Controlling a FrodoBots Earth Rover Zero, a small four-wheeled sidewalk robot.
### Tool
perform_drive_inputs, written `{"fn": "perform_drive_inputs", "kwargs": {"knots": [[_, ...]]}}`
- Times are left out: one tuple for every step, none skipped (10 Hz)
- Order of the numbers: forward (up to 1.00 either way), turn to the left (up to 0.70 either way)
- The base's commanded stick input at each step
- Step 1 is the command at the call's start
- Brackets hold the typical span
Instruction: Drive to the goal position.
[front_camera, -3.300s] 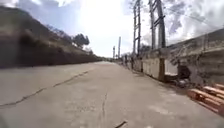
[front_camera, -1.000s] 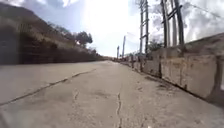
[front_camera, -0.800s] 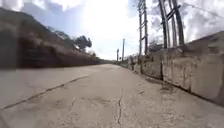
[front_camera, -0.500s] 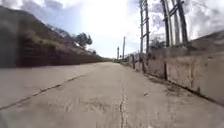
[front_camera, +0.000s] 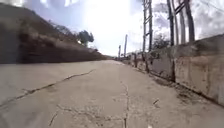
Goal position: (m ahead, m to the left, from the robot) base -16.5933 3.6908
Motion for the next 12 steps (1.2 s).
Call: {"fn": "perform_drive_inputs", "kwargs": {"knots": [[0.42,0.0],[0.13,0.0],[0.0,0.06],[0.0,0.17],[0.0,0.7],[0.0,0.7],[0.0,0.7],[0.0,0.7],[0.0,0.7],[0.0,0.7],[0.0,0.7],[0.0,0.7]]}}
